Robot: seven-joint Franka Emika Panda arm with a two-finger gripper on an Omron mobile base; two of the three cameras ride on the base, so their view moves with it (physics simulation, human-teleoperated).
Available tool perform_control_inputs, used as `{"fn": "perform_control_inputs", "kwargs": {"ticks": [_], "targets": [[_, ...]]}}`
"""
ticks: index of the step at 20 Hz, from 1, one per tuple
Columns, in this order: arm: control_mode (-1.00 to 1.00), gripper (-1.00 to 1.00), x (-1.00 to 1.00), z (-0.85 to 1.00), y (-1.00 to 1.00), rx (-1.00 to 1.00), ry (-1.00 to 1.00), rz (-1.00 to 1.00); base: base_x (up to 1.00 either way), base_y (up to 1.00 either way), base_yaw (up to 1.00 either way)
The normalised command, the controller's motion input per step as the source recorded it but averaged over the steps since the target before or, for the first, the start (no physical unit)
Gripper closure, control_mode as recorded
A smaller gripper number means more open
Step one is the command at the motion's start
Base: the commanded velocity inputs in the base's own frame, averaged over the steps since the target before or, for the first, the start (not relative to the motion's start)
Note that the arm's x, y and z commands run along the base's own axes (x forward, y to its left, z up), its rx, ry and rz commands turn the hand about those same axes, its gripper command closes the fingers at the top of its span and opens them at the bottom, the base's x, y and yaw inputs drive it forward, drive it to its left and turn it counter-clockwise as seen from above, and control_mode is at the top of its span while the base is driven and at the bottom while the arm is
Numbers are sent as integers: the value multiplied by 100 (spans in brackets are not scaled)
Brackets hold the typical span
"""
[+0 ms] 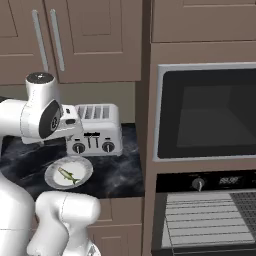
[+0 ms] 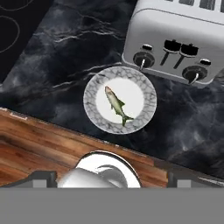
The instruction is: Take the fish from the oven and place it on the plate on the counter.
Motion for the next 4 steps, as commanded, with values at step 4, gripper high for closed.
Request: {"fn": "perform_control_inputs", "kwargs": {"ticks": [4], "targets": [[-100, -100, -55, 77, -28, 7, 10, -37, 0, 0, 0]]}}
